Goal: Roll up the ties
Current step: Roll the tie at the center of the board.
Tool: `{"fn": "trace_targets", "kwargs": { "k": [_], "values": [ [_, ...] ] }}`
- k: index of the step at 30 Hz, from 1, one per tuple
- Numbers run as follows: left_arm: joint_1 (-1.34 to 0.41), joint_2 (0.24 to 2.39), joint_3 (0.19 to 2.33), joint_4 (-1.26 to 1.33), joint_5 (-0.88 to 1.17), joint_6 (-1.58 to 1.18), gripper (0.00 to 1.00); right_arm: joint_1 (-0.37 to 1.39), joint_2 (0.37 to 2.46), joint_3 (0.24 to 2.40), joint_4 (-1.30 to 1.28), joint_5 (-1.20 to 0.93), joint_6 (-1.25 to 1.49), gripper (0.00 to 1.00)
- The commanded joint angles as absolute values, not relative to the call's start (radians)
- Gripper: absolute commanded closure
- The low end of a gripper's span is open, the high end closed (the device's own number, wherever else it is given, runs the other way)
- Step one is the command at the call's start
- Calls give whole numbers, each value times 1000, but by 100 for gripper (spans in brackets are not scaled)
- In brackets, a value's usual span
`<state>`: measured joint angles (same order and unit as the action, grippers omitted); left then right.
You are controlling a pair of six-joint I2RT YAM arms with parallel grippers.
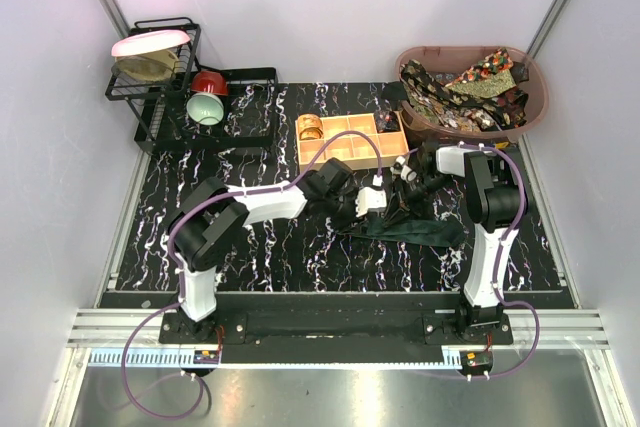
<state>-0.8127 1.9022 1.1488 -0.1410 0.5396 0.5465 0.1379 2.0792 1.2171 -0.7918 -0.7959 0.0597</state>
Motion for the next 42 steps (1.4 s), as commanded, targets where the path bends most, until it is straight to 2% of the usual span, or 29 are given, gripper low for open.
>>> {"fn": "trace_targets", "kwargs": {
  "k": [1, 8, 16, 19, 21, 23, 26, 36, 42],
  "values": [
    [-816, 1871, 1149, -186, 448, 532, 70, 138, 2094, 1241, -768, -701, 18, 86],
    [-828, 1960, 1181, -264, 356, 568, 72, 137, 1980, 1296, -799, -830, 9, 74],
    [-831, 1976, 1189, -276, 336, 572, 72, 117, 1960, 1259, -842, -750, -21, 74],
    [-831, 1985, 1190, -282, 337, 568, 72, 103, 1956, 1253, -853, -779, -34, 73],
    [-831, 1993, 1193, -281, 330, 561, 72, 104, 1947, 1253, -842, -869, -31, 69],
    [-831, 2003, 1200, -284, 322, 552, 71, 115, 1939, 1235, -783, -923, 26, 57],
    [-831, 2019, 1210, -287, 316, 532, 70, 156, 1931, 1209, -712, -988, 70, 53],
    [-833, 2029, 1210, -288, 334, 531, 69, 206, 1971, 1141, -500, -1040, 166, 52],
    [-833, 2031, 1215, -290, 341, 529, 68, 222, 1991, 1123, -476, -1039, 181, 57]
  ]
}}
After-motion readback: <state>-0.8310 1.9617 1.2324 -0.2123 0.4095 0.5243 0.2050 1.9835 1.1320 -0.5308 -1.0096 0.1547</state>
